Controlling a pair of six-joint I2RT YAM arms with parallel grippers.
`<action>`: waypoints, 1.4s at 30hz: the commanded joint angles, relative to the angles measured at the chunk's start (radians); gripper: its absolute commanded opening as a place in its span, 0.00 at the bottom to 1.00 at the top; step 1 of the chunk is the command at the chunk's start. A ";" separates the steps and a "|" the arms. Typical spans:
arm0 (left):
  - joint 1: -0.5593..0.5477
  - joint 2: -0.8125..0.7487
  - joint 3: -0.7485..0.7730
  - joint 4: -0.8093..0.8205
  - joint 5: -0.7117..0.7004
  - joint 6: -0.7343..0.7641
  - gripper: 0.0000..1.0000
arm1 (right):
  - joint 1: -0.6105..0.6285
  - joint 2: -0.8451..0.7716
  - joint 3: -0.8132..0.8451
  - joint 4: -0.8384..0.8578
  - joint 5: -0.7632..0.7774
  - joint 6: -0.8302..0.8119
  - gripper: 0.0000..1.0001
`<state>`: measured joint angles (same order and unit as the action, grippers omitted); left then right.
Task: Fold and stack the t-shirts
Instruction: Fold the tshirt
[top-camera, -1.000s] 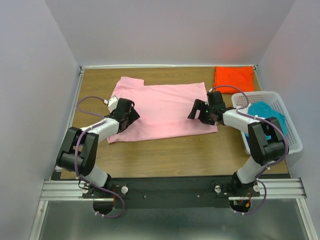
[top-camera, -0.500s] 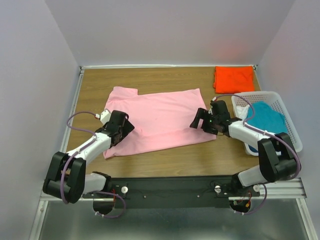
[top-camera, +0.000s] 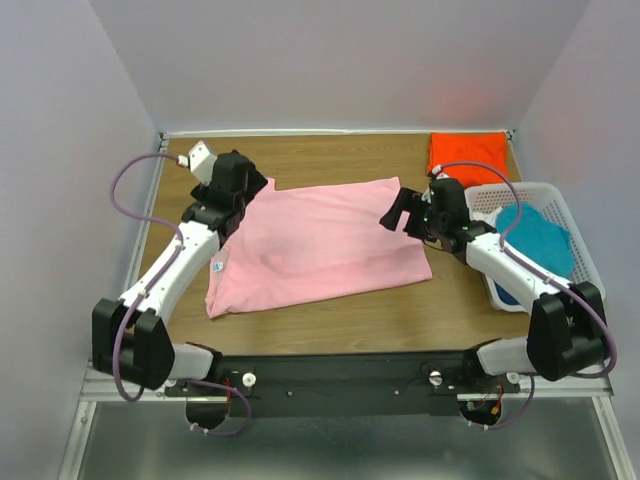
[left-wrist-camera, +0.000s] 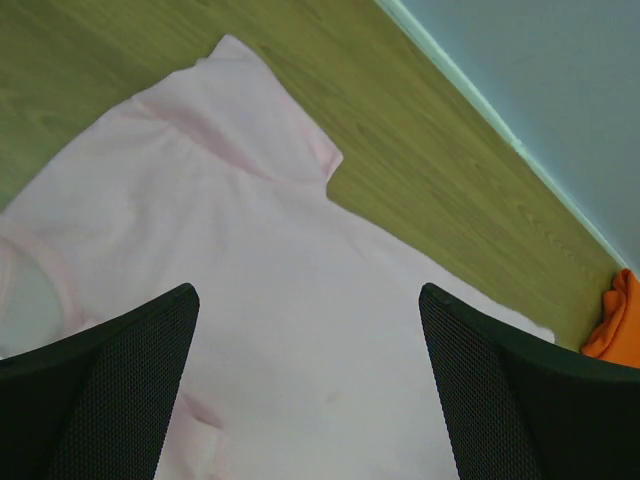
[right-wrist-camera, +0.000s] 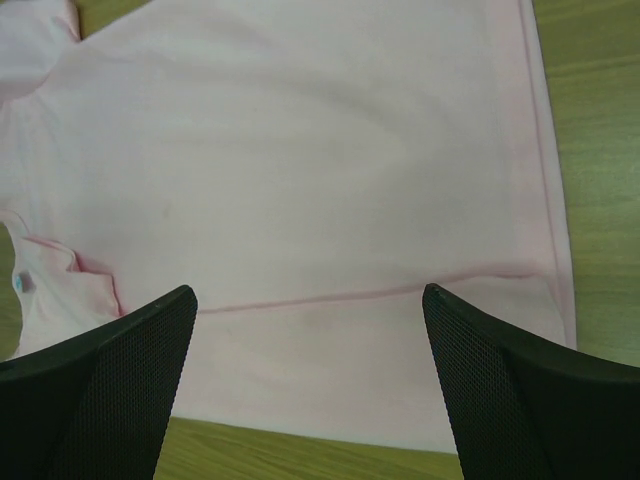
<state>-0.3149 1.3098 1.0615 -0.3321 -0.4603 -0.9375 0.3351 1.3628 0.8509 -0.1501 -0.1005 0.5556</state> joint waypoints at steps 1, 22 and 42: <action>0.037 0.161 0.171 0.006 -0.084 0.106 0.98 | 0.008 0.058 0.077 -0.005 0.065 -0.019 1.00; 0.269 1.043 1.017 -0.177 0.187 0.390 0.95 | -0.001 0.291 0.214 -0.008 0.127 -0.066 1.00; 0.289 1.097 0.948 -0.208 0.290 0.480 0.55 | -0.008 0.340 0.221 -0.014 0.107 -0.054 1.00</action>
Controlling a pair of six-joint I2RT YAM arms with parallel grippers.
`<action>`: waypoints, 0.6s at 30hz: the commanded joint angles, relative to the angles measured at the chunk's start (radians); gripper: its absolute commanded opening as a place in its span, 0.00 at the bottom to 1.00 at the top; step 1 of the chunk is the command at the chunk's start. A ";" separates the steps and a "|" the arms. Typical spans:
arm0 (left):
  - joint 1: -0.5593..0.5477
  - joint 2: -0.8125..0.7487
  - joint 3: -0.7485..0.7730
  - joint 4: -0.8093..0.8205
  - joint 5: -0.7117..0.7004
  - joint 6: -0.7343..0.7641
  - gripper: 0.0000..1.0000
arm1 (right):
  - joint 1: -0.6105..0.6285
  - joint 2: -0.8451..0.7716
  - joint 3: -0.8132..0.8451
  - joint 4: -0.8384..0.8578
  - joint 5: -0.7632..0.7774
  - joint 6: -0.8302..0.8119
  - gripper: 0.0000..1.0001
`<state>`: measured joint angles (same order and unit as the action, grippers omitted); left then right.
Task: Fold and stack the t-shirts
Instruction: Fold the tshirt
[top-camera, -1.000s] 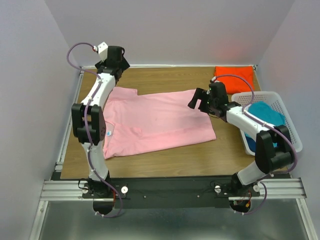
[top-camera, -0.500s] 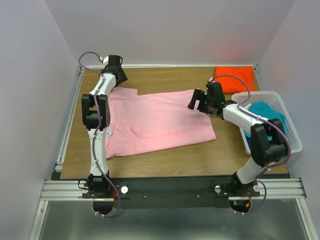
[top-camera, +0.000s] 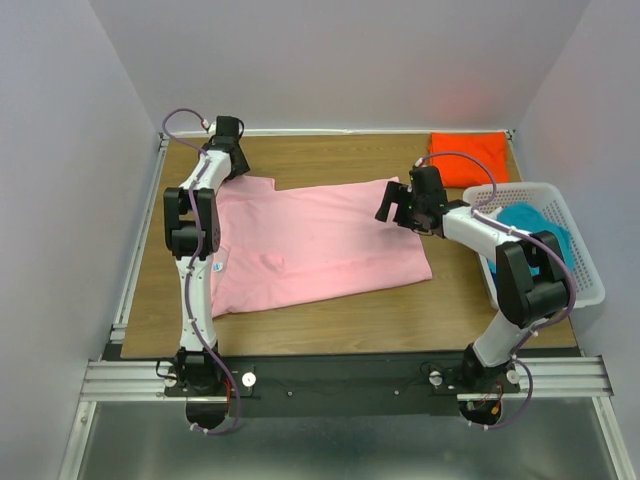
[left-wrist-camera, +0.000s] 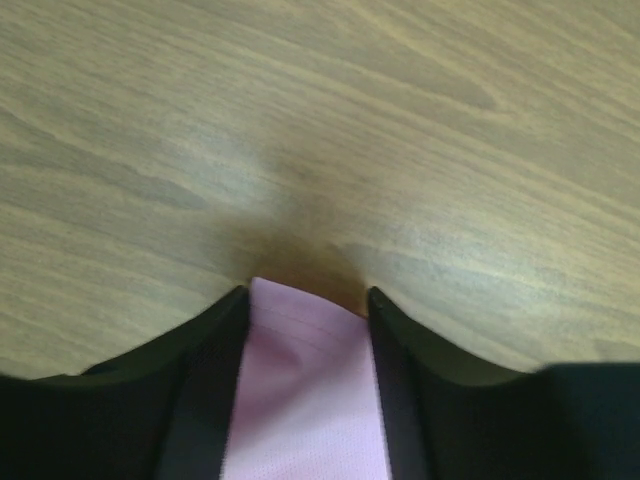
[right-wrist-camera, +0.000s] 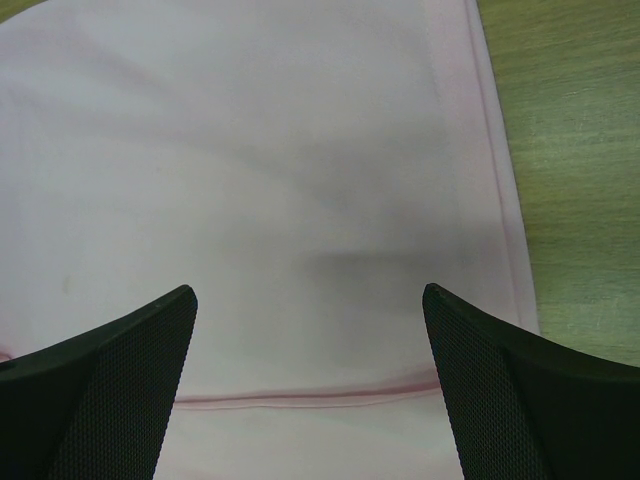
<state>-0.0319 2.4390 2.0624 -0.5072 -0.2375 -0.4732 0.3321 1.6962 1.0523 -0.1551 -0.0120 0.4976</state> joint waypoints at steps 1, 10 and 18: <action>0.006 -0.032 -0.054 -0.037 0.063 0.016 0.53 | -0.005 0.002 0.020 -0.009 0.017 0.004 1.00; 0.006 -0.034 -0.058 -0.047 0.066 0.021 0.00 | -0.005 -0.017 0.017 -0.009 0.018 0.009 1.00; 0.004 -0.069 -0.028 0.022 0.116 0.099 0.00 | -0.008 0.037 0.116 -0.012 0.076 -0.005 1.00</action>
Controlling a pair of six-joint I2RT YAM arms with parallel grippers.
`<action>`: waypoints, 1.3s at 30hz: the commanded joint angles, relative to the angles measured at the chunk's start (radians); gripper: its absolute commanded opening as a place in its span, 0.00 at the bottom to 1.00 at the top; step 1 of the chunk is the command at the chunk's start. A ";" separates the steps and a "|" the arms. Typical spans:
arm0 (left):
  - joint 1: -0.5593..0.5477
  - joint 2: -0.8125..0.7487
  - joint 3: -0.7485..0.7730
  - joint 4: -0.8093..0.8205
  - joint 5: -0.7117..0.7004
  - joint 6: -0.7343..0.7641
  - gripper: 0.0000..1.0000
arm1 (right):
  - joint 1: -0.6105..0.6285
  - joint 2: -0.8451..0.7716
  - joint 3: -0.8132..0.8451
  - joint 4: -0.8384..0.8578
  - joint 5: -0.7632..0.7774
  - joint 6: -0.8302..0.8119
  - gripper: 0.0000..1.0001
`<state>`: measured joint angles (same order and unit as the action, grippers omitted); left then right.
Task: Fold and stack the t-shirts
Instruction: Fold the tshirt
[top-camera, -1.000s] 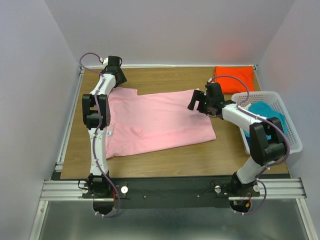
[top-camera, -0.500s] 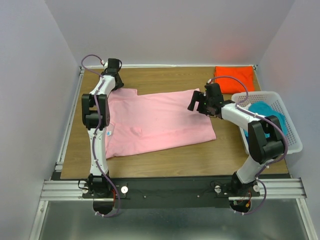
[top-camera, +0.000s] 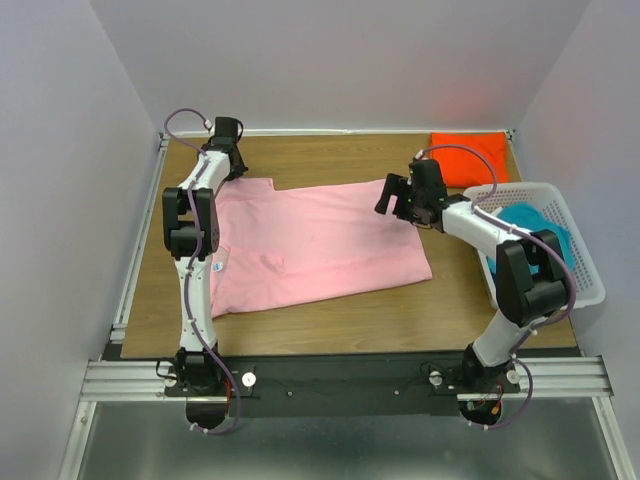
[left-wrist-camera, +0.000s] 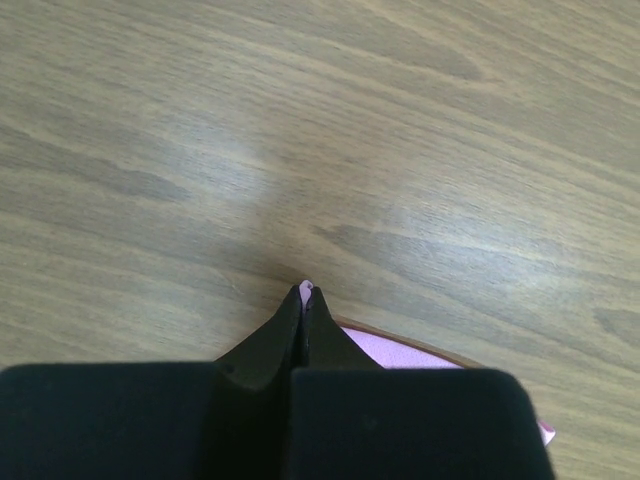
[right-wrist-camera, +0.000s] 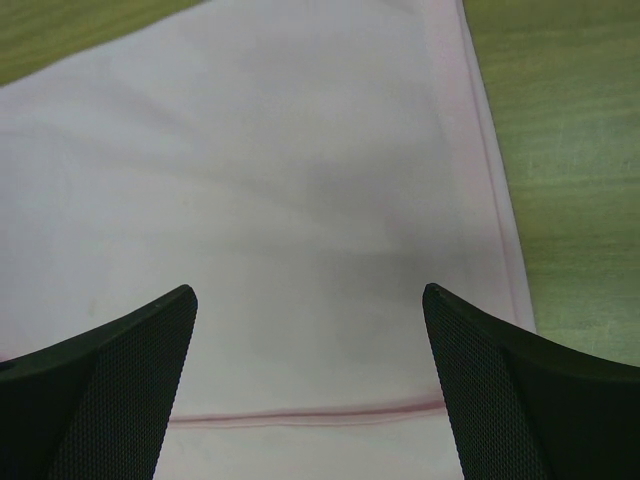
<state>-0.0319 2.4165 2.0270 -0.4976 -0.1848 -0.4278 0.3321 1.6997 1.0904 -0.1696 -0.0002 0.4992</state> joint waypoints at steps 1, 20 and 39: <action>0.004 -0.049 -0.001 0.022 0.089 0.075 0.00 | -0.008 0.053 0.112 0.002 0.087 -0.008 1.00; -0.005 -0.065 -0.034 0.185 0.137 0.162 0.00 | -0.048 0.601 0.750 -0.021 0.324 -0.222 1.00; -0.005 -0.017 0.012 0.231 0.180 0.187 0.00 | -0.073 0.667 0.720 -0.024 0.279 -0.145 0.70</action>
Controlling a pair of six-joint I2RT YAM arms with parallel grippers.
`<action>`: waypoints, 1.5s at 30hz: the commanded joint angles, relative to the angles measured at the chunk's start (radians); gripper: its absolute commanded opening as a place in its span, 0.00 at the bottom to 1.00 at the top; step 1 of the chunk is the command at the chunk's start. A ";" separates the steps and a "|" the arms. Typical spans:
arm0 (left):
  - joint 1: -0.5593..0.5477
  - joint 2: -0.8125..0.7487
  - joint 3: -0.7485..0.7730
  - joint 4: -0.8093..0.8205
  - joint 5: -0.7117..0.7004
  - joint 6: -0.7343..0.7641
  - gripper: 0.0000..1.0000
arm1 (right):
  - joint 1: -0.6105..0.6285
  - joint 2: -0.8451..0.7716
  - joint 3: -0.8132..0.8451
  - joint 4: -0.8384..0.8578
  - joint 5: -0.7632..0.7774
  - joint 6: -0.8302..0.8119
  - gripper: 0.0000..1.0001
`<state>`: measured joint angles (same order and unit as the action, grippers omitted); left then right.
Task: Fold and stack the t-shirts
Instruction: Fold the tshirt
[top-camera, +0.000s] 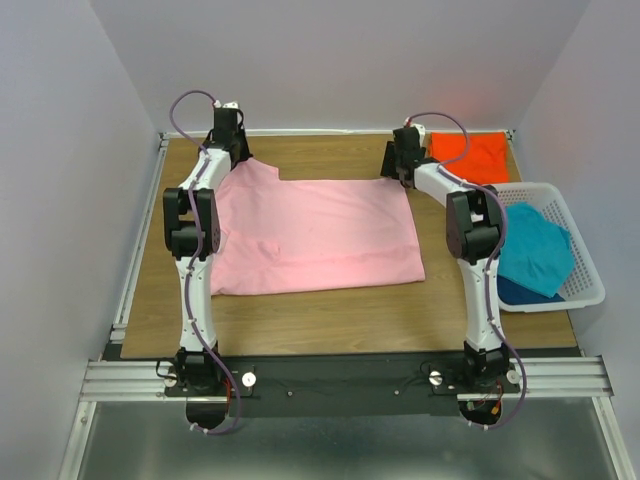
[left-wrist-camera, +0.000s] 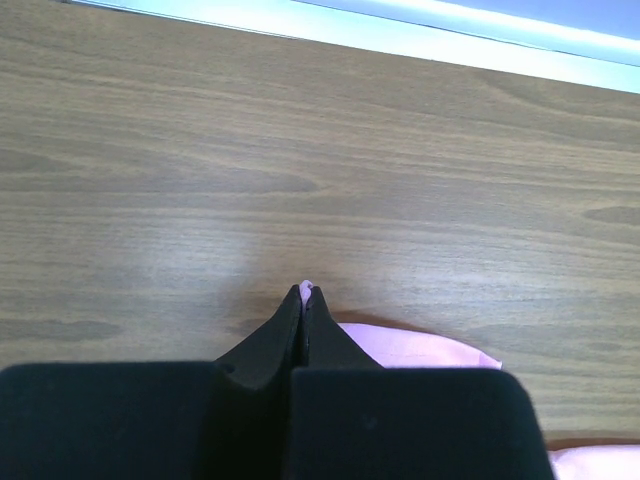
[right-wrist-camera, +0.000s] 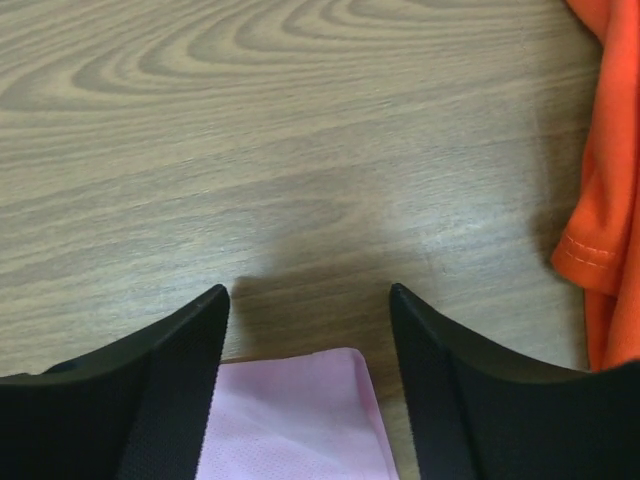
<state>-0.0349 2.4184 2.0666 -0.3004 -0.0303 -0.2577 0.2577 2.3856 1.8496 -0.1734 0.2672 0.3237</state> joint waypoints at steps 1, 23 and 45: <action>-0.002 -0.025 -0.036 0.040 0.026 0.018 0.00 | 0.002 -0.025 -0.044 -0.020 0.009 0.032 0.66; -0.002 -0.251 -0.364 0.193 0.061 -0.020 0.00 | 0.037 -0.181 -0.168 -0.035 0.009 0.009 0.01; -0.003 -0.761 -1.076 0.480 0.010 -0.144 0.00 | 0.087 -0.542 -0.549 -0.034 0.079 0.072 0.01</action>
<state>-0.0349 1.7397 1.0477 0.0963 0.0170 -0.3618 0.3424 1.8980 1.3502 -0.1905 0.3031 0.3737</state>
